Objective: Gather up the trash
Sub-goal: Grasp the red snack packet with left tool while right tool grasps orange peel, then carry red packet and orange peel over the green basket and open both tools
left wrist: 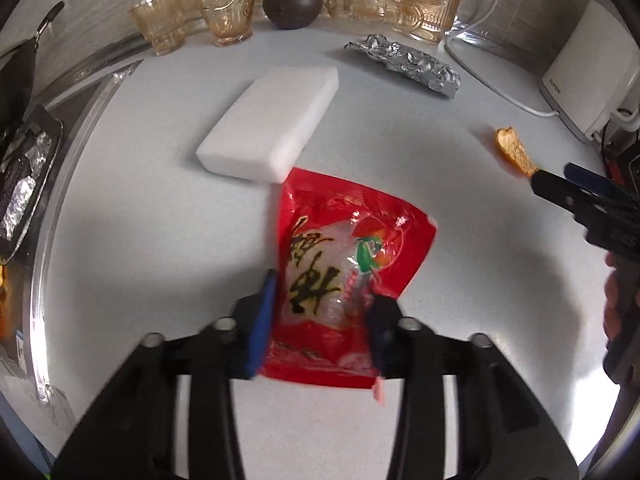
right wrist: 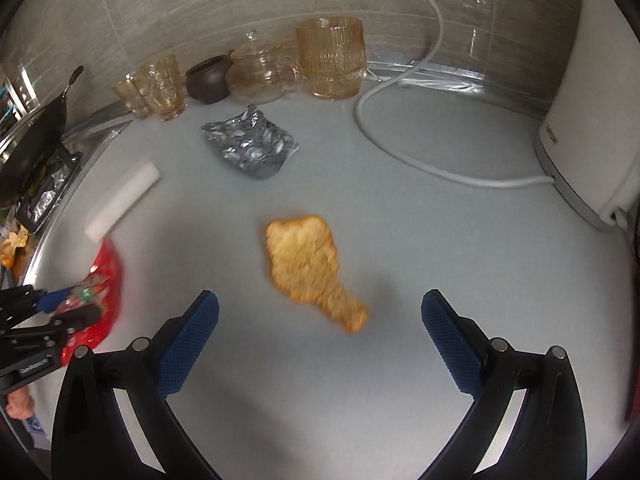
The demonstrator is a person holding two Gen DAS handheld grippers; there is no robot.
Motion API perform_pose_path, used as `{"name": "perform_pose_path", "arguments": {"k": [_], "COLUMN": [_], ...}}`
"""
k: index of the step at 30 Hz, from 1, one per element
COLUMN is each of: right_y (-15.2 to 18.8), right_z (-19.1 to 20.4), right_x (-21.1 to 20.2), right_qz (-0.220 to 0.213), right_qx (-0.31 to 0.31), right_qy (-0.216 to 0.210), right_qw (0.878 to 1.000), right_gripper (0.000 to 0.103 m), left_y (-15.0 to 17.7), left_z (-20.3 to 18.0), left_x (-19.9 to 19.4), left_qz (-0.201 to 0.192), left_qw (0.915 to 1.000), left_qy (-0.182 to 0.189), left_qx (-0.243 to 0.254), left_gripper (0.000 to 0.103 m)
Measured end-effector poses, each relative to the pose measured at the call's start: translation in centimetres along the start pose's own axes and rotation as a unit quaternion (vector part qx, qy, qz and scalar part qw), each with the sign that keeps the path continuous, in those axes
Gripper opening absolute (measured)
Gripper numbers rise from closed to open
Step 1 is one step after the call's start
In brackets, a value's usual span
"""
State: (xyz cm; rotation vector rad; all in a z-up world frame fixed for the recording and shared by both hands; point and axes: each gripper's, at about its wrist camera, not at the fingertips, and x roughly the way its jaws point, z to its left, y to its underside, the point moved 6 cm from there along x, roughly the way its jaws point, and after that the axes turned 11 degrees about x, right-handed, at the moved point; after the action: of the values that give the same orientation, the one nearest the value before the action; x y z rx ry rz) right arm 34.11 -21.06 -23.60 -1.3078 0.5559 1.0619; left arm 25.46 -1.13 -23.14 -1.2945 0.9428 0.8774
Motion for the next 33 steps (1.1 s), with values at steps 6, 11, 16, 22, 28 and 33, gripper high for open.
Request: {"name": "perform_pose_path", "arguments": {"k": [6,11,16,22,28,33], "right_y": [-1.0,-1.1,-1.1,-0.6,2.1,7.0], "right_z": [0.9,0.9,1.4,1.7,2.8,5.3], "right_x": [1.5,2.2,2.0,0.4,-4.7,-11.0], "right_qz": [0.008,0.017,0.005,-0.004,-0.025,-0.041], "right_qx": [-0.023,-0.031,-0.046,-0.044,-0.026,-0.006], "right_qy": [0.003,0.022,0.038,0.033,0.02,0.001], "right_qw": [1.0,0.999,0.998,0.998,0.999,0.999], "right_gripper": [0.085,0.059,0.033,0.016,0.015,0.015], "left_y": [0.9,1.5,2.0,2.6,3.9,7.5], "left_z": [0.2,0.0,-0.1,-0.3,-0.7,-1.8], "left_x": [-0.4,-0.7,-1.0,-2.1,-5.2,-9.4], "left_qz": [0.001,-0.001,-0.001,-0.009,-0.027,-0.036], "left_qw": [1.0,1.0,1.0,0.9999,0.9992,0.9967], "left_qy": [0.004,0.005,0.007,0.012,0.024,0.056], "left_qx": [-0.002,0.003,0.002,0.004,0.017,0.047], "left_gripper": [0.03,0.03,0.03,0.029,0.029,0.029]}}
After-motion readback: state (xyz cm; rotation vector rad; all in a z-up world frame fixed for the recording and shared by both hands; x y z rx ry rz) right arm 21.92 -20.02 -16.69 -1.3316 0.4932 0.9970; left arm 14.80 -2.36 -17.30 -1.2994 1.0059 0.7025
